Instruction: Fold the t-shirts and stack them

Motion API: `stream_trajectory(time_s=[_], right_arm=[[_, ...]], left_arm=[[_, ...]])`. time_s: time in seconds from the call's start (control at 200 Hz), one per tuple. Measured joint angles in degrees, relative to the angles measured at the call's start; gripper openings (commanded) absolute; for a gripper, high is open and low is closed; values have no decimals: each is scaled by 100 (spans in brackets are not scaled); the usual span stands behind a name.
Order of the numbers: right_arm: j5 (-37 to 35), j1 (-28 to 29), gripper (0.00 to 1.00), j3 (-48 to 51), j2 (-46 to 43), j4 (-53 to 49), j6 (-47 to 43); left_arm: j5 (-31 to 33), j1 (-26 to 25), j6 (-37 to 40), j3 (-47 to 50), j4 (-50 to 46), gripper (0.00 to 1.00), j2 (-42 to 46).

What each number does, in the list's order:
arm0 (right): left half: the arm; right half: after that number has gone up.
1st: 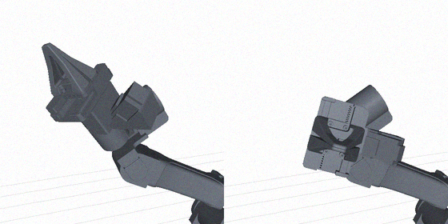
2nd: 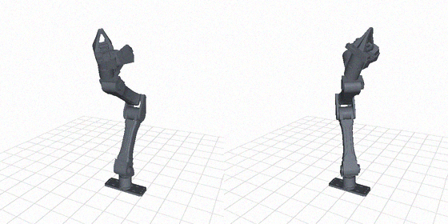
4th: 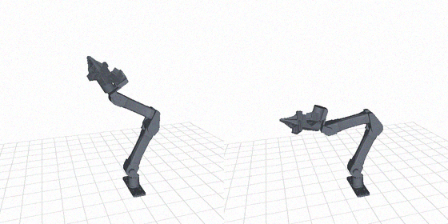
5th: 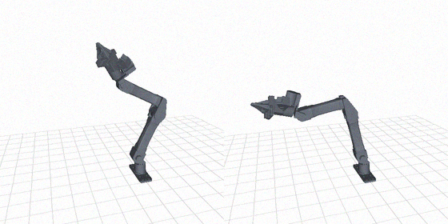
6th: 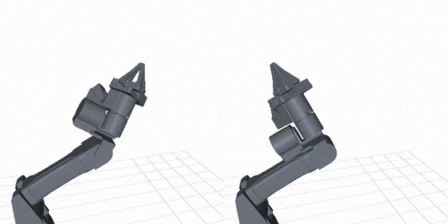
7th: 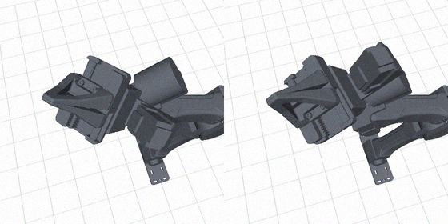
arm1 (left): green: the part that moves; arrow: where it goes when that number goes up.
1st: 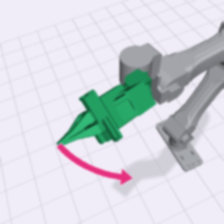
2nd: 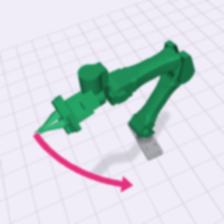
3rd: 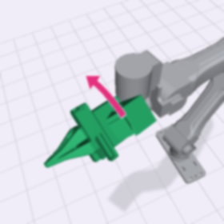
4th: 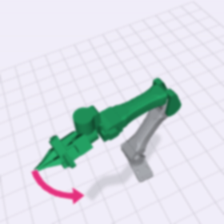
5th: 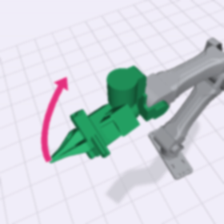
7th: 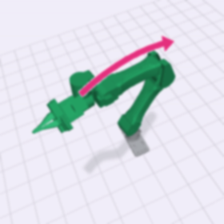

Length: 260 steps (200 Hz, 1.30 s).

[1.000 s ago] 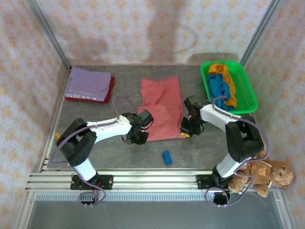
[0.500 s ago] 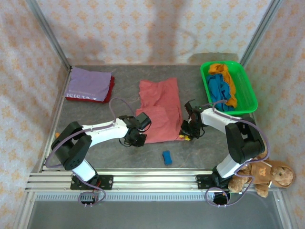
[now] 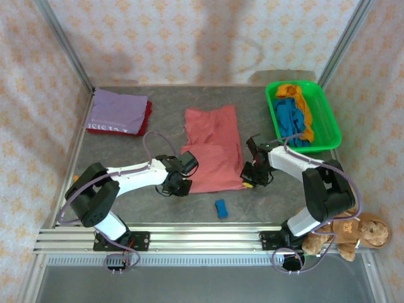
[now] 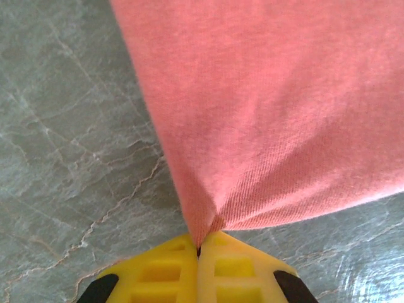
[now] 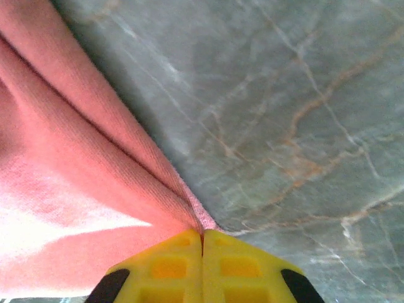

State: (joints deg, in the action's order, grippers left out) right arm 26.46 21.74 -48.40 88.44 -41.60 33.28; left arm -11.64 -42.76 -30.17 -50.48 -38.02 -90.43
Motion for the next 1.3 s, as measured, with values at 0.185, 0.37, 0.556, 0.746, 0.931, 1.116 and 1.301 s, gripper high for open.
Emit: stream_trajectory(time_s=[0.185,0.37,0.556,0.746,0.931,1.116,1.301], right_arm=[[133,9,21,195,-151,-105,55],[118,9,36,-122,-566,-527,-81],[-74,7,37,-1272,-535,-767,-330],[-225,-59,39,-2262,402,-756,-704],[-269,-129,40,-2769,1366,-688,-1043],[-267,-170,40,-2933,1799,-678,-1235],[-232,-210,34,-3095,2083,-597,-1351]], left_arm=[[-149,-2,-42,85,48,3,26],[-341,0,-160,85,42,24,330],[-487,455,-63,-341,-116,38,728],[-671,1558,175,-879,-57,41,654],[-949,1851,372,-1370,271,42,-310],[-1049,1884,575,-1779,365,43,-1023],[-1049,2039,754,-2059,415,43,-1447]])
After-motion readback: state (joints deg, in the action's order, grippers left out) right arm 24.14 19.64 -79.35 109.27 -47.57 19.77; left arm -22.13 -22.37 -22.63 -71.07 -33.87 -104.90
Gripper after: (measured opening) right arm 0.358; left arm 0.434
